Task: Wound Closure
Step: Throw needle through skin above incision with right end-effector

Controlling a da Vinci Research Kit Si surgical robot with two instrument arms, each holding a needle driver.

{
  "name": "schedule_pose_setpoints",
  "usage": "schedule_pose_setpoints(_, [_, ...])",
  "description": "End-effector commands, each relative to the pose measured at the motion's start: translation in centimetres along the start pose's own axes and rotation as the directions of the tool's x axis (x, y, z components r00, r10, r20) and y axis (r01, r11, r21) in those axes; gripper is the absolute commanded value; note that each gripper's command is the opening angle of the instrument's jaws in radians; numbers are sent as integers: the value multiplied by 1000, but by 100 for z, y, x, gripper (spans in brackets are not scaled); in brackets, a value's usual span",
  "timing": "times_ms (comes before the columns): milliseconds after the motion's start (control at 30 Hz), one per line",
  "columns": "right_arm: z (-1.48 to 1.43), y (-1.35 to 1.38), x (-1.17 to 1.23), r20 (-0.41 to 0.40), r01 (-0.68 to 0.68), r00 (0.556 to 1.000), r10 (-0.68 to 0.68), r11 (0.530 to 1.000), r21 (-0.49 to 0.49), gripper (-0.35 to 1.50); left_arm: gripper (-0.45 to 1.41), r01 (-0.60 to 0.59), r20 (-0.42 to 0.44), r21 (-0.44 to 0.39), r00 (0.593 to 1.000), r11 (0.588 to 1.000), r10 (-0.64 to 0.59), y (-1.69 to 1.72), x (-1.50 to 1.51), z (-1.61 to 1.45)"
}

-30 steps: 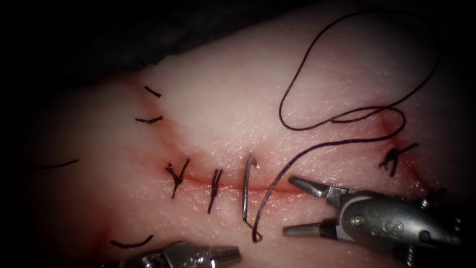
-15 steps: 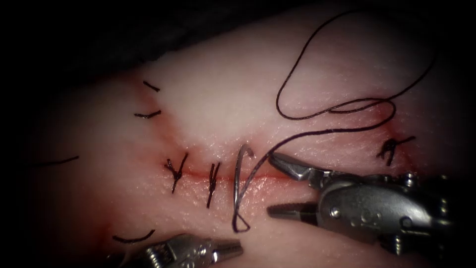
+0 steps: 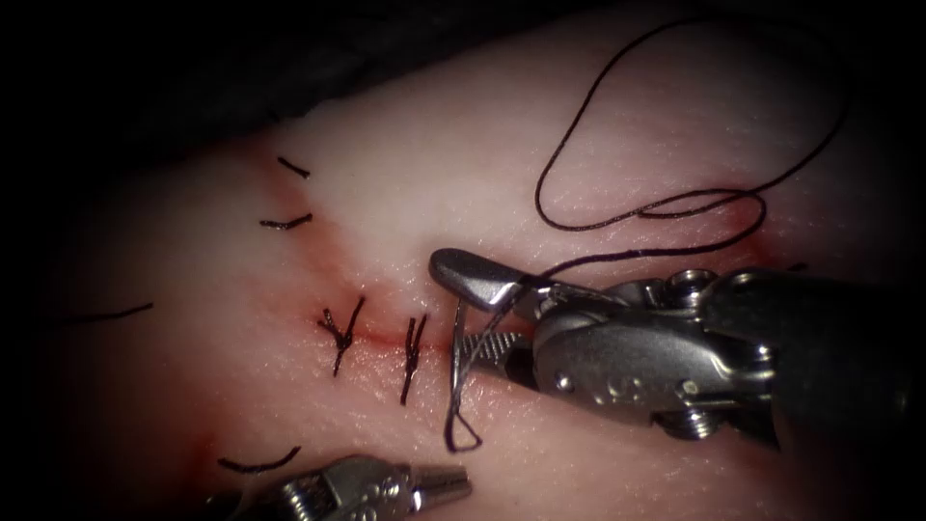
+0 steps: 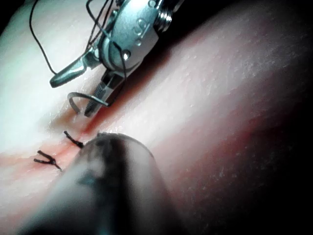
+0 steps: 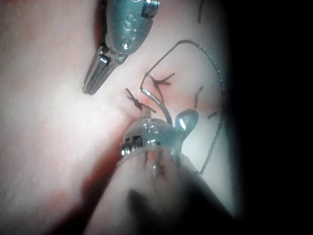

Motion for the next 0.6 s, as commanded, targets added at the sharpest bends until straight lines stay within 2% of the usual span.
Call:
schedule_pose_setpoints(33, [12,11,4,-38,25,999,-25,1000,-2,135,-45,-1,-3,3,1000,1000,1,-6,7,5])
schedule_pose_setpoints(167, [13,15,8,-138,29,990,-29,1000,-3,135,-45,-1,-3,2,1000,1000,2,-6,6,5])
schedule_pose_setpoints(333, [18,16,8,-196,34,980,-36,999,-14,135,-45,-2,-3,2,1000,1000,2,-6,6,4])
schedule_pose_setpoints(400, [20,14,6,-217,37,975,-40,999,-18,121,-45,-2,-3,1,1000,1000,2,-6,6,3])
schedule_pose_setpoints(433, [19,13,6,-214,48,976,-48,999,-8,82,-45,-2,-2,3,1000,1000,2,-6,6,3])
schedule_pose_setpoints(500, [18,10,5,-172,28,985,-19,998,53,-19,-45,-2,-2,3,1000,1000,2,-6,6,3])
schedule_pose_setpoints(533, [18,10,5,-172,28,985,-19,998,53,-19,-45,-2,-2,3,1000,1000,2,-6,6,3])
schedule_pose_setpoints(567, [18,9,4,-161,24,987,-10,996,84,-35,-45,-2,-2,3,1000,1000,2,-6,6,3])
schedule_pose_setpoints(600, [18,8,3,-157,23,988,-7,995,99,-35,-45,-2,-2,3,1000,1000,2,-6,6,3])
